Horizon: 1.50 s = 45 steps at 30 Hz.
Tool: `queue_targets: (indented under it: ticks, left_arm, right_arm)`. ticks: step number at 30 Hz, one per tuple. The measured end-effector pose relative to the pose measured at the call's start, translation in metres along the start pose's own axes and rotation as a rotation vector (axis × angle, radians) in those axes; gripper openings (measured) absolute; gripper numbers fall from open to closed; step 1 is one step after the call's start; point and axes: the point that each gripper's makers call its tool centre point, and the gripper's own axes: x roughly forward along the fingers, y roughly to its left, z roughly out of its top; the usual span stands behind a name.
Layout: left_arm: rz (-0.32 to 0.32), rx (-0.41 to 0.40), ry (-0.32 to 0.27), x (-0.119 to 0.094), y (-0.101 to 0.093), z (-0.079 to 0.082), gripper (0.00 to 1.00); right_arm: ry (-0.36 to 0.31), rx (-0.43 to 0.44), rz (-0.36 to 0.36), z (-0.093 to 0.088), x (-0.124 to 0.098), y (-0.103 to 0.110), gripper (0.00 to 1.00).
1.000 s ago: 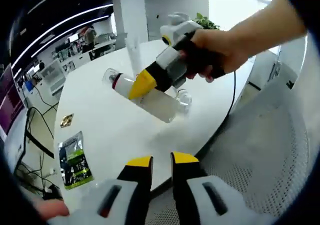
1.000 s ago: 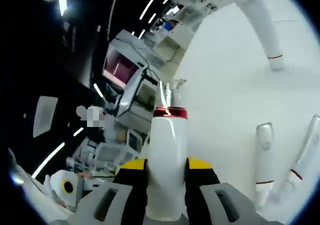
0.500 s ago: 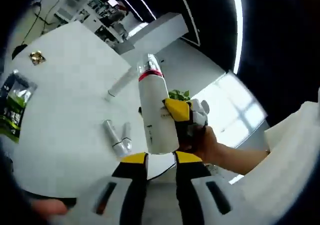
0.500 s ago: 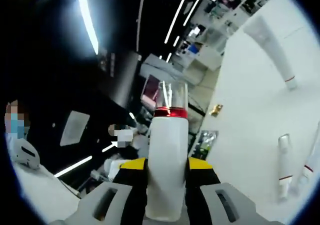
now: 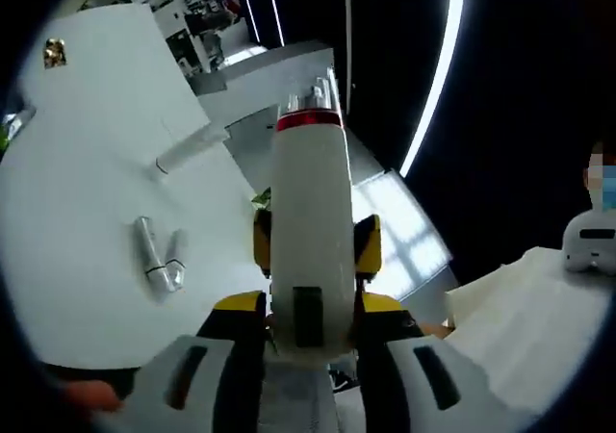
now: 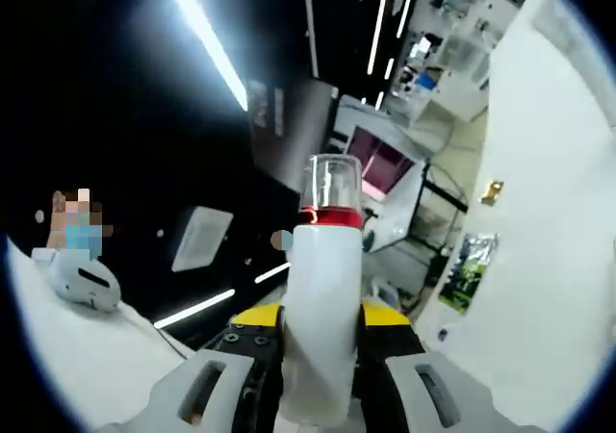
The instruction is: Arrange the skincare products in the storage area until every visible bottle or jar stands upright without overlapping.
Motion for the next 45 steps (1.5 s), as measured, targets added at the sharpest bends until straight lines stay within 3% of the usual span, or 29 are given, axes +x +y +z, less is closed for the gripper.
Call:
queue_targets:
  ticks: [9, 21, 29, 36, 38, 41, 45]
  left_arm:
    - [-0.038, 0.024, 0.037, -0.004, -0.011, -0.003, 0.27]
    - [0.061, 0.208, 0.169, -0.002, -0.004, -0.018, 0.27]
    - [0.109, 0.312, 0.205, -0.002, 0.004, -0.016, 0.27]
    - [0.157, 0.347, 0.234, -0.002, 0.016, -0.019, 0.27]
    - [0.204, 0.371, 0.255, -0.003, 0.024, -0.019, 0.27]
    - [0.241, 0.353, 0.255, -0.006, 0.031, -0.019, 0.27]
    - [0.313, 0.395, 0.263, -0.011, 0.043, -0.016, 0.27]
  right_arm:
    - [-0.002, 0.000, 0.027, -0.006, 0.003, 0.007, 0.25]
    - [0.021, -0.096, 0.024, -0.013, -0.004, 0.010, 0.26]
    - [-0.004, -0.112, 0.006, -0.009, -0.003, 0.006, 0.30]
    - [0.032, -0.148, -0.047, -0.012, -0.002, -0.002, 0.37]
    - [0.020, -0.148, -0.070, -0.009, -0.002, -0.005, 0.40]
    - [0.020, -0.181, -0.163, -0.004, -0.004, -0.018, 0.43]
    - [0.064, -0.254, -0.267, -0.007, -0.001, -0.029, 0.47]
